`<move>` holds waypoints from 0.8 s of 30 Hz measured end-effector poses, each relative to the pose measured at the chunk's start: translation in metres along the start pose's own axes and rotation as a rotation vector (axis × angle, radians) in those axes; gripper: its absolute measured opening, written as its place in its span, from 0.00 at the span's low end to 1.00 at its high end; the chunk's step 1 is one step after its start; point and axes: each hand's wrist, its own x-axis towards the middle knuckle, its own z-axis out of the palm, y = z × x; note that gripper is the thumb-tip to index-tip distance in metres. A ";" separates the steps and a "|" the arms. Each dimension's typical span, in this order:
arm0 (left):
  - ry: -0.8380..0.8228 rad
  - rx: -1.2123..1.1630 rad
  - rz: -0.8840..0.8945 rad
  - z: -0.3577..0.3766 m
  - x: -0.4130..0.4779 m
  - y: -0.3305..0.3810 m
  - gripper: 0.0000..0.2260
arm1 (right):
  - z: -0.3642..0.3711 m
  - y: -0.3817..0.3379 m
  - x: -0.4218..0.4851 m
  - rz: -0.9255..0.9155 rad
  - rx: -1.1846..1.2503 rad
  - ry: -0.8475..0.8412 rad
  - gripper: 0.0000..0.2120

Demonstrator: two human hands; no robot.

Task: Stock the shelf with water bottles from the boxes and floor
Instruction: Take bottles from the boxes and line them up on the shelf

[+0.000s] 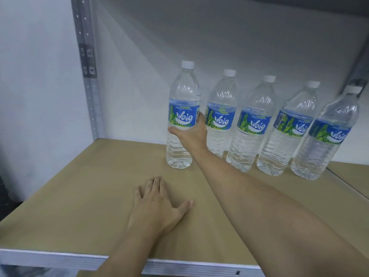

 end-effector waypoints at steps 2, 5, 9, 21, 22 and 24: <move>-0.018 -0.002 -0.004 0.000 0.000 0.000 0.49 | 0.002 0.004 0.000 0.011 0.005 0.011 0.36; -0.035 -0.004 -0.009 0.000 0.001 0.000 0.49 | 0.003 0.008 0.002 0.012 0.022 0.019 0.36; -0.047 -0.009 -0.008 -0.001 0.000 0.000 0.49 | 0.008 0.012 0.001 -0.012 0.042 -0.020 0.38; -0.046 -0.033 -0.011 0.000 0.001 -0.002 0.50 | 0.024 0.019 0.008 -0.058 0.045 0.017 0.38; -0.050 -0.033 -0.011 0.001 0.001 -0.002 0.50 | 0.024 0.019 0.008 -0.059 0.046 0.008 0.38; -0.055 -0.035 -0.011 0.000 0.001 -0.002 0.50 | 0.021 0.019 0.009 -0.047 0.045 -0.021 0.38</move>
